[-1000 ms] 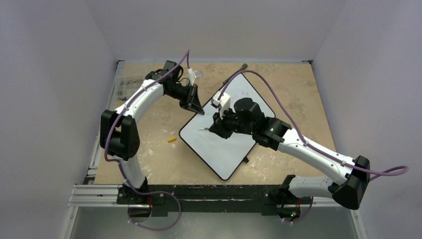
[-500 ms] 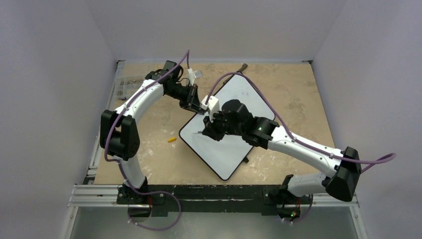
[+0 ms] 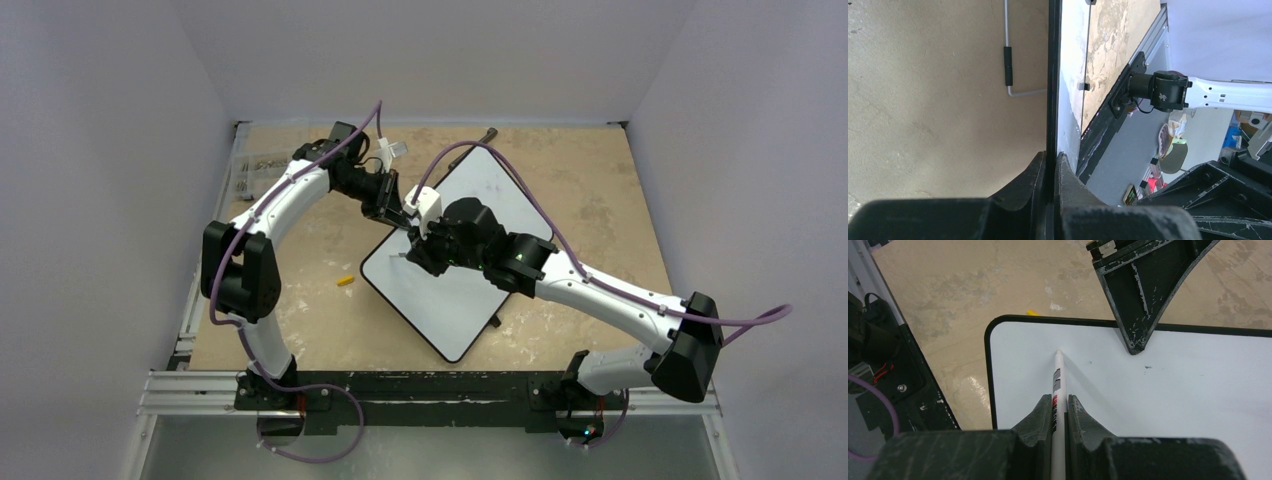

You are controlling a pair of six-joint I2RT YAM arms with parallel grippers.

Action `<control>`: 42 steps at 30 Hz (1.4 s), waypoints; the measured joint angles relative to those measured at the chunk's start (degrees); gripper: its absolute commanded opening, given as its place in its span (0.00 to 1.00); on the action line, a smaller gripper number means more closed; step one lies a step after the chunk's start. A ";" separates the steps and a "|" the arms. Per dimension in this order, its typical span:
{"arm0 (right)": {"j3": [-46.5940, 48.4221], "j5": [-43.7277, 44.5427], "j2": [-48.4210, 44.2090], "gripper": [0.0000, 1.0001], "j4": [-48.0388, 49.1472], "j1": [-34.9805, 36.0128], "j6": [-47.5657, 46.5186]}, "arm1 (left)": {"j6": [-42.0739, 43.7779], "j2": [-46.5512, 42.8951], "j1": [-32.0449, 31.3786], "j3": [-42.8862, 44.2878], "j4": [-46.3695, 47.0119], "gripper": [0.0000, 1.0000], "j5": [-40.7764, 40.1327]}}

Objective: Write a sentence on the whiteboard

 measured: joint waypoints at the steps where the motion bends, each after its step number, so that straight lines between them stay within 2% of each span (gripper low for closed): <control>1: 0.00 0.07 0.09 0.00 0.04 0.00 0.00 | 0.00 0.00 0.00 0.00 -0.02 0.00 -0.02; 15: -2.36 0.33 -2.05 0.00 -0.68 0.00 -0.20 | 0.00 -0.11 -0.11 0.00 -0.02 0.00 -0.20; 26: -6.10 -1.77 -6.12 0.00 -5.90 0.00 0.28 | -0.02 -0.17 -0.13 0.00 -0.02 0.00 -0.22; 34: -5.70 -1.86 -6.32 0.00 -6.21 0.00 0.39 | -0.02 -0.31 -0.17 -0.02 -0.02 0.00 -0.22; 42: -0.90 -1.57 -5.35 0.00 -3.45 0.00 0.79 | -0.02 -0.37 -0.22 0.00 -0.02 0.00 -0.22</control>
